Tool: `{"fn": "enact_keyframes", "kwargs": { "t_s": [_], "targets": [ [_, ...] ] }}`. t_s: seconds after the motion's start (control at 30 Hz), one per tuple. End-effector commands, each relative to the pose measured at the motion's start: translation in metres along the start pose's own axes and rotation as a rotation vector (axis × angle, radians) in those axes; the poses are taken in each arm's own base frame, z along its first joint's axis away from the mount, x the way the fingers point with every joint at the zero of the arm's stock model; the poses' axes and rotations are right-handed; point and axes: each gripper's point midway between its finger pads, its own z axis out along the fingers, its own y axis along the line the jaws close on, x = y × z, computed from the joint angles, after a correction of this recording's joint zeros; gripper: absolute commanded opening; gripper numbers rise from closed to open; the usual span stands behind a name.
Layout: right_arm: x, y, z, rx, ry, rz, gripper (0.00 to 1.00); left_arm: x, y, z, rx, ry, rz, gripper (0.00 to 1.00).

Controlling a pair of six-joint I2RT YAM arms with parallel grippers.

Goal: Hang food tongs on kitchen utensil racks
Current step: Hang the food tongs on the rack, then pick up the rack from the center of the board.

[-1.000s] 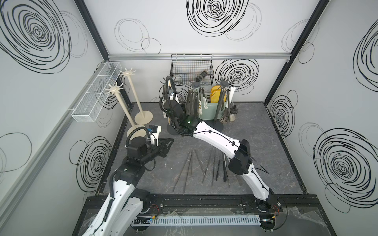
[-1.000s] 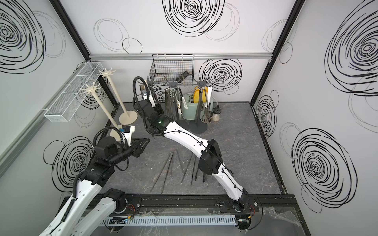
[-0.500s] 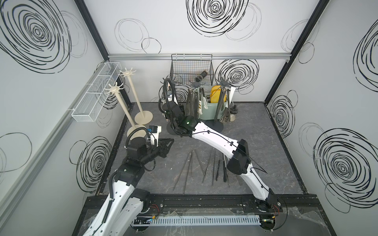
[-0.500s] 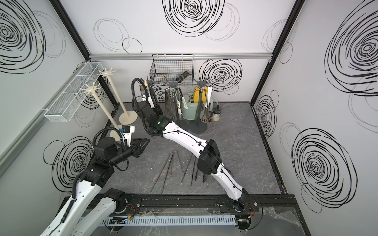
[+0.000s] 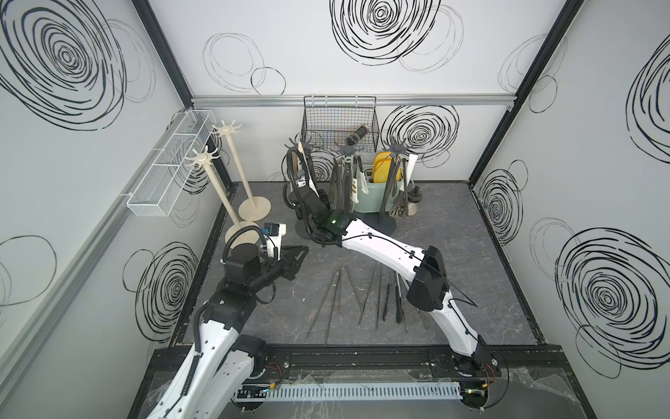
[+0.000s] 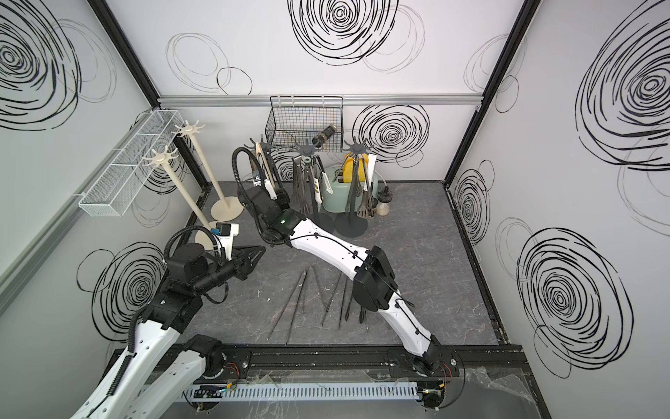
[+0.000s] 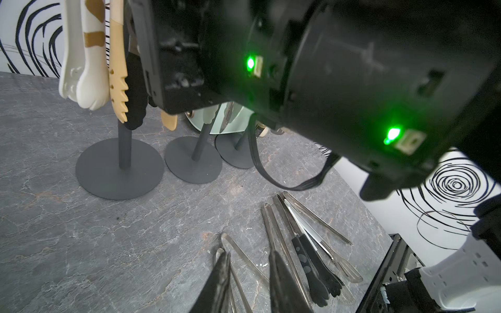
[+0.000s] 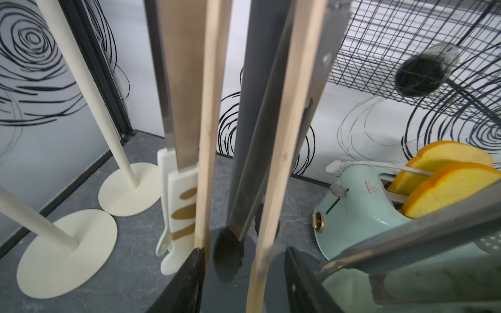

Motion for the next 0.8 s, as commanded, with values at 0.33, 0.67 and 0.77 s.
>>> {"fn": "enact_keyframes", "kwargs": {
  "t_s": [0.33, 0.67, 0.77],
  "targets": [
    [-0.013, -0.040, -0.073, -0.072, -0.001, 0.020, 0.56, -0.013, 0.014, 0.001, -0.024, -0.050, -0.014, 0.30],
    [0.021, -0.132, -0.119, -0.247, 0.022, 0.122, 0.61, -0.029, 0.076, -0.016, -0.345, -0.119, -0.080, 0.48],
    [0.033, -0.171, -0.120, -0.293, 0.035, 0.177, 0.63, -0.038, 0.104, -0.031, -0.502, -0.168, -0.107, 0.57]
  ]
}}
